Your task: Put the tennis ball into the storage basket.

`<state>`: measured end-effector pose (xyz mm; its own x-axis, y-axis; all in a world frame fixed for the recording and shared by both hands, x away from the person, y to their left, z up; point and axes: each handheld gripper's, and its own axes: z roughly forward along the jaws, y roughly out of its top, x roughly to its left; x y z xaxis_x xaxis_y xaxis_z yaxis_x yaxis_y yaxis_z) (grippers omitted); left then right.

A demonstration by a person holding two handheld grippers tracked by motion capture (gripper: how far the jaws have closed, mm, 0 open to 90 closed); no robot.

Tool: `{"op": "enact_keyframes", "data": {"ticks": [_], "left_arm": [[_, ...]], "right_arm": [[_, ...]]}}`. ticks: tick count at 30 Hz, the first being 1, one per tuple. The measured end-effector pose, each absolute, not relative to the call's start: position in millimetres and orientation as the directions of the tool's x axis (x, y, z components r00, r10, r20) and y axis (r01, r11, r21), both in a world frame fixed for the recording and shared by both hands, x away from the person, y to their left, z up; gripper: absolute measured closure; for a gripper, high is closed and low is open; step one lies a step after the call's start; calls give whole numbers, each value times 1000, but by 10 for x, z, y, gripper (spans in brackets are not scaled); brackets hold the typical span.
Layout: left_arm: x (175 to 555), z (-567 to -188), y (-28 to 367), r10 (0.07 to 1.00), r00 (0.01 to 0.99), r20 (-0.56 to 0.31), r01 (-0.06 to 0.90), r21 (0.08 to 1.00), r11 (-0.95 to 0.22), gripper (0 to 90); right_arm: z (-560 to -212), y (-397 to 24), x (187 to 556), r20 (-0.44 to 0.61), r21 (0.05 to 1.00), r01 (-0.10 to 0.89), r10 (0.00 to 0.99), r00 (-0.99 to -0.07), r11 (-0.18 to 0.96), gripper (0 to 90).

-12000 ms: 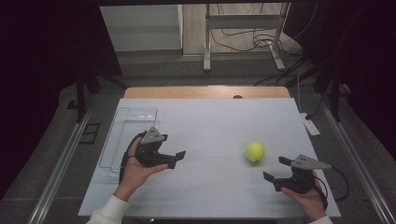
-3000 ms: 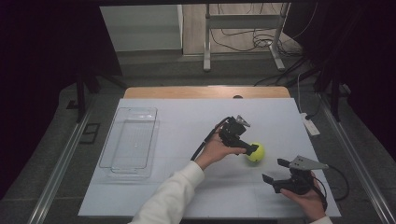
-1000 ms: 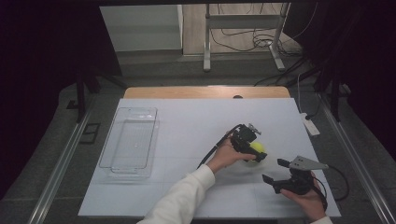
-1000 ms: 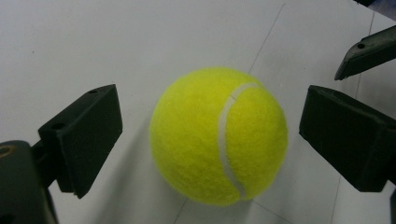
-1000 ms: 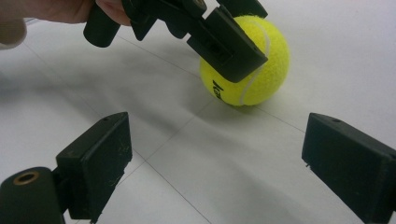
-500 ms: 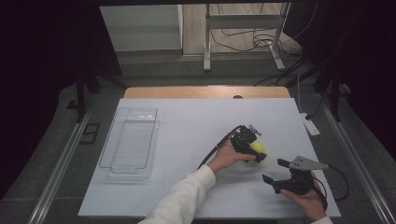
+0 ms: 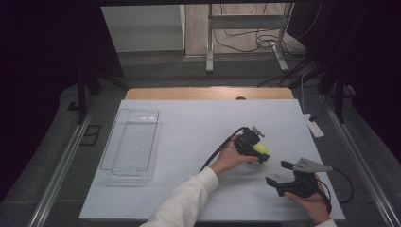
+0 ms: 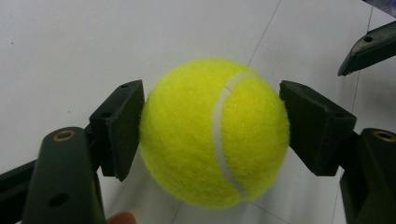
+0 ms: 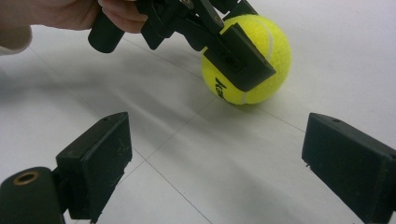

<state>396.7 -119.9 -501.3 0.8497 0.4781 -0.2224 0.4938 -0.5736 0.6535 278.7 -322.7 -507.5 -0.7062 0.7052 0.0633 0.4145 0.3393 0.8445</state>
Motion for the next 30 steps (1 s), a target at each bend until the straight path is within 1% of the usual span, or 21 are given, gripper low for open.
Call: {"op": "enact_keyframes", "data": {"ticks": [13, 30], "left_arm": [[3948, -4952, -1172, 484, 846, -222, 493, 670, -555, 278], [3886, -4762, -1029, 476, 858, -193, 460, 700, -546, 280]], "right_arm": [[-5073, -3231, 2787, 64, 845, 415, 707, -704, 337, 89], [-5075, -3229, 2785, 65, 844, 417, 708, -703, 337, 89]]}}
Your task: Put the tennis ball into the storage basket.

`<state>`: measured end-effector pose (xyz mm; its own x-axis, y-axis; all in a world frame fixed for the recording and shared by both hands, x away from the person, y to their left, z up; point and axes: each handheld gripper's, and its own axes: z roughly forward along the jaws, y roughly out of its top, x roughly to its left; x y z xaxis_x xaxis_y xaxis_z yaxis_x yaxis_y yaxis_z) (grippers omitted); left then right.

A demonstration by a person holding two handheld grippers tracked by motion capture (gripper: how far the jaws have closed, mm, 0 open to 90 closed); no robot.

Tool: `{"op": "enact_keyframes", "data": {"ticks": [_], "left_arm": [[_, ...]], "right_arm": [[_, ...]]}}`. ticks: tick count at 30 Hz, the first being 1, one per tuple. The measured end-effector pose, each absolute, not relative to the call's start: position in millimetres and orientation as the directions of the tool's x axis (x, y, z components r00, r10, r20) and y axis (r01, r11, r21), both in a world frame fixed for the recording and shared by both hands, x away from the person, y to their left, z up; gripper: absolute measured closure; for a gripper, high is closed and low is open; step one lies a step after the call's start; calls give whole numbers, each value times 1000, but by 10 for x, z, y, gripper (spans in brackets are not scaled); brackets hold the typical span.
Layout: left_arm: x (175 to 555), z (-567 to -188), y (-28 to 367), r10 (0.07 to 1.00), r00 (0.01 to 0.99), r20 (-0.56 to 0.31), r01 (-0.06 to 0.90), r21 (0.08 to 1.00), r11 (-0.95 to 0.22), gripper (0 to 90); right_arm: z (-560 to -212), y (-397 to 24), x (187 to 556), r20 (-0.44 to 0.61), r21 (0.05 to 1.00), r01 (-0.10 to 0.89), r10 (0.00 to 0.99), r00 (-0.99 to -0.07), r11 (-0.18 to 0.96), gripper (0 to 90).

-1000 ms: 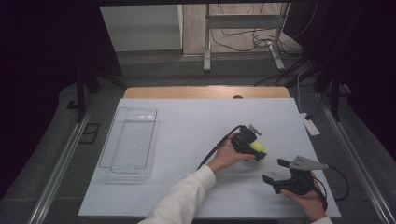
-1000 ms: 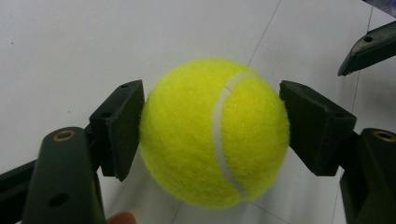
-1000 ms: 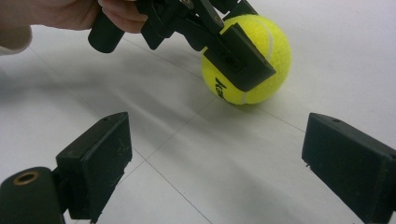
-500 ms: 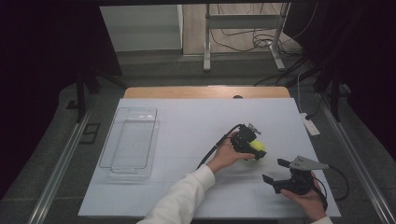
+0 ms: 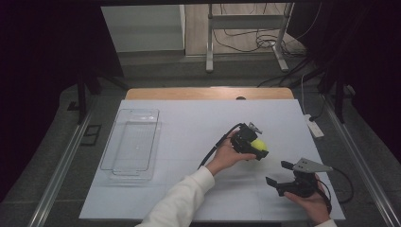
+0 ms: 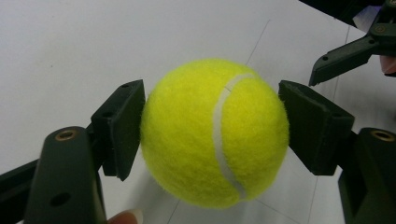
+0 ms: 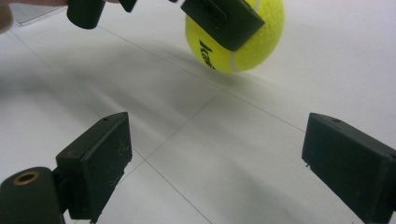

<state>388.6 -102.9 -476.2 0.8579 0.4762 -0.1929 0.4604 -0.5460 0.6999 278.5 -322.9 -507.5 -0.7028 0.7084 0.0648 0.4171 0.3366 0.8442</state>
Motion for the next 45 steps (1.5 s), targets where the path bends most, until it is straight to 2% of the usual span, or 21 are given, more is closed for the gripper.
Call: {"op": "enact_keyframes", "data": {"ticks": [45], "left_arm": [[3646, -4497, -593, 492, 854, -170, 422, 778, -465, 280]], "right_arm": [[-5081, -3226, 2786, 61, 840, 421, 711, -700, 343, 88]]}}
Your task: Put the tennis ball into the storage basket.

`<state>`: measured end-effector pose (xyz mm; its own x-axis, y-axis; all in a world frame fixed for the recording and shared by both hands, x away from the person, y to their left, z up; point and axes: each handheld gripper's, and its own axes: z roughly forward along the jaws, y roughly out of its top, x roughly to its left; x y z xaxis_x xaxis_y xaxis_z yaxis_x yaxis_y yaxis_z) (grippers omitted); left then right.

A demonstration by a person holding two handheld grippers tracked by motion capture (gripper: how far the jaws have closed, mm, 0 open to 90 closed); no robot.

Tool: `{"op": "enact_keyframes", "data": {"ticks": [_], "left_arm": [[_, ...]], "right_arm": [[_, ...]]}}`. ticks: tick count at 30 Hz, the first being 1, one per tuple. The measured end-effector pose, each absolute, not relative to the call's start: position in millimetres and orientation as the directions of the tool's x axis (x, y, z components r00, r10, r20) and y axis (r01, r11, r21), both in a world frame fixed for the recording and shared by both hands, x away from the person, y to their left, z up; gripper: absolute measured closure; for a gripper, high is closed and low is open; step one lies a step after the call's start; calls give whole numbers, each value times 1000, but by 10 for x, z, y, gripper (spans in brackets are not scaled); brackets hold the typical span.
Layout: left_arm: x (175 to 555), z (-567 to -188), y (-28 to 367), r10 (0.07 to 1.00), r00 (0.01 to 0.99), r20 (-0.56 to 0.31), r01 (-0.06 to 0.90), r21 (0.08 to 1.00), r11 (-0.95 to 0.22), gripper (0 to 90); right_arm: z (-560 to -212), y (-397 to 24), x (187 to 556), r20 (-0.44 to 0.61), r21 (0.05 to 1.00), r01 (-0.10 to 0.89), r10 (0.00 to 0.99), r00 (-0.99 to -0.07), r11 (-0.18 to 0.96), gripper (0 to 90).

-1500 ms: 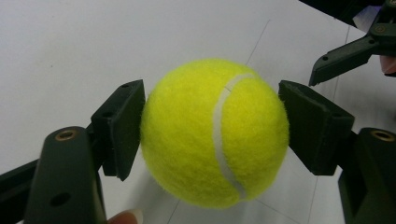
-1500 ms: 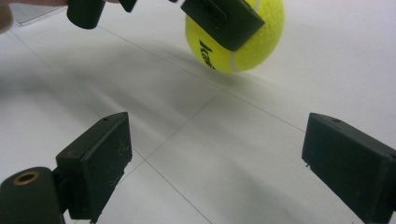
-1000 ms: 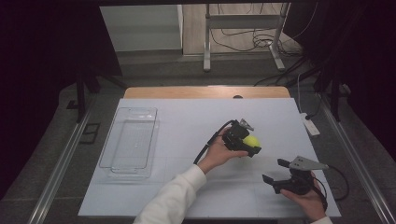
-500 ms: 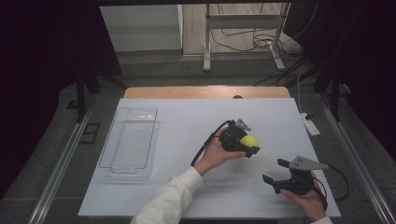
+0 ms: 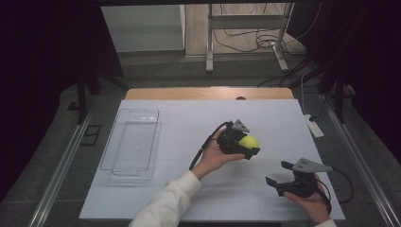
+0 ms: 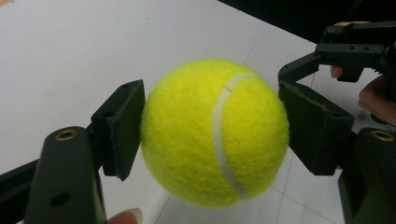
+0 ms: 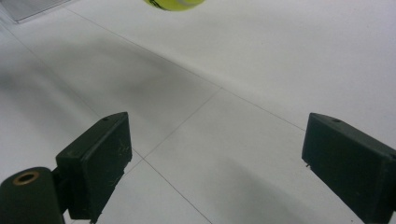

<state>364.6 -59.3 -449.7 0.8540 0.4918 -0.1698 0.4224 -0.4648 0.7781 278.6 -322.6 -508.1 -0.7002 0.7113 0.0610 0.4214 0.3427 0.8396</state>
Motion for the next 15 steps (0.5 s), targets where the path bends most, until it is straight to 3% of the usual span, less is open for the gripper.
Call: {"op": "enact_keyframes", "data": {"ticks": [15], "left_arm": [[3582, -4446, -507, 489, 858, -156, 403, 795, -454, 280]], "right_arm": [[-5086, -3224, 2787, 60, 839, 422, 712, -699, 343, 88]]}}
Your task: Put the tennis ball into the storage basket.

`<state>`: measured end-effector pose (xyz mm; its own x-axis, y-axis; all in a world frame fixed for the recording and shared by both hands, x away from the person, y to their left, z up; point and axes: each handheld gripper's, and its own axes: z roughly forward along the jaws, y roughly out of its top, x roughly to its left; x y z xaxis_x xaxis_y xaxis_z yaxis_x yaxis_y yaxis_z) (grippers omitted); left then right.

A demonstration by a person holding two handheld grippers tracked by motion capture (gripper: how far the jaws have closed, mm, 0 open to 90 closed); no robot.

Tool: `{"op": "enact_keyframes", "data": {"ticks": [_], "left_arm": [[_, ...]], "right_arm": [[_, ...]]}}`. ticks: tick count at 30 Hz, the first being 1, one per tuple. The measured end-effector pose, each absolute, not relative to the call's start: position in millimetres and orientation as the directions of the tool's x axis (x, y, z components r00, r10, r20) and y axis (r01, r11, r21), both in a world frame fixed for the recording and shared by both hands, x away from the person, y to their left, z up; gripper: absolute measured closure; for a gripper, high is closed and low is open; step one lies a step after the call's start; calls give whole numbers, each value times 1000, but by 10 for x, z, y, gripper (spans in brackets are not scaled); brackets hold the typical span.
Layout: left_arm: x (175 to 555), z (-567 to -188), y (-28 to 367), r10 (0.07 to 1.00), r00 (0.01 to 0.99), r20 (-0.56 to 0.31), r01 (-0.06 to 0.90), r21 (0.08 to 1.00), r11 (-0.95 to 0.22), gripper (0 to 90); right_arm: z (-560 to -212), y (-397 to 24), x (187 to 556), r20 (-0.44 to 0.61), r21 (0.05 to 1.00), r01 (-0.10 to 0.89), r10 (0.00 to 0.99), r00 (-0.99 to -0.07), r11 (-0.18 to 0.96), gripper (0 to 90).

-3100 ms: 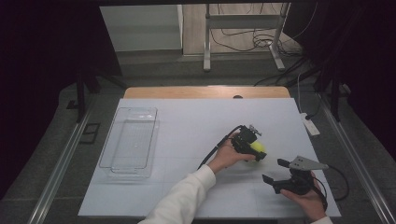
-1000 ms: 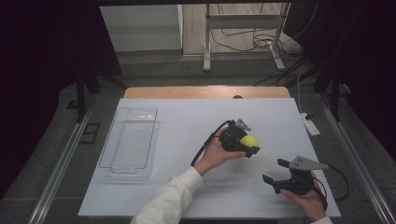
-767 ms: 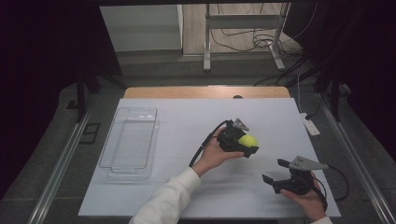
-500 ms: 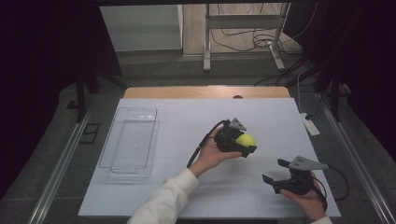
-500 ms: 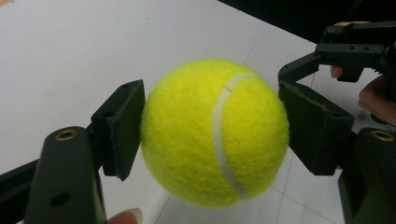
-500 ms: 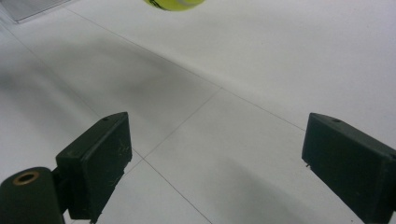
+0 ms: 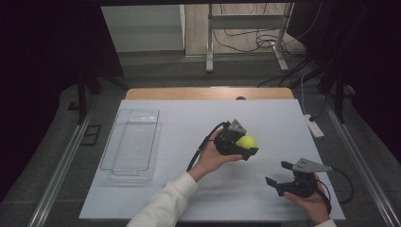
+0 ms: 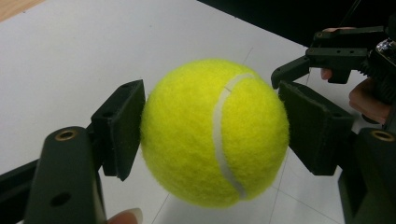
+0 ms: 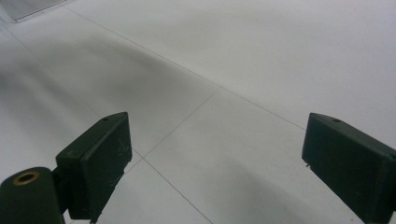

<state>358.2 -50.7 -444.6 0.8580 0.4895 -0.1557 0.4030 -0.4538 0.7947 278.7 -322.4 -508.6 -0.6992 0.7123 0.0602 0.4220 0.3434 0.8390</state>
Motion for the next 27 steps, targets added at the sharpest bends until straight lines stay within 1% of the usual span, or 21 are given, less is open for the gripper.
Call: {"op": "enact_keyframes", "data": {"ticks": [10, 27], "left_arm": [[3531, -4403, -432, 496, 855, -153, 398, 806, -438, 280], [3372, -4297, -231, 493, 862, -118, 360, 827, -432, 280]], "right_arm": [[-5084, -3223, 2786, 58, 838, 422, 714, -698, 344, 88], [-5082, -3221, 2781, 59, 840, 422, 717, -695, 341, 88]]}}
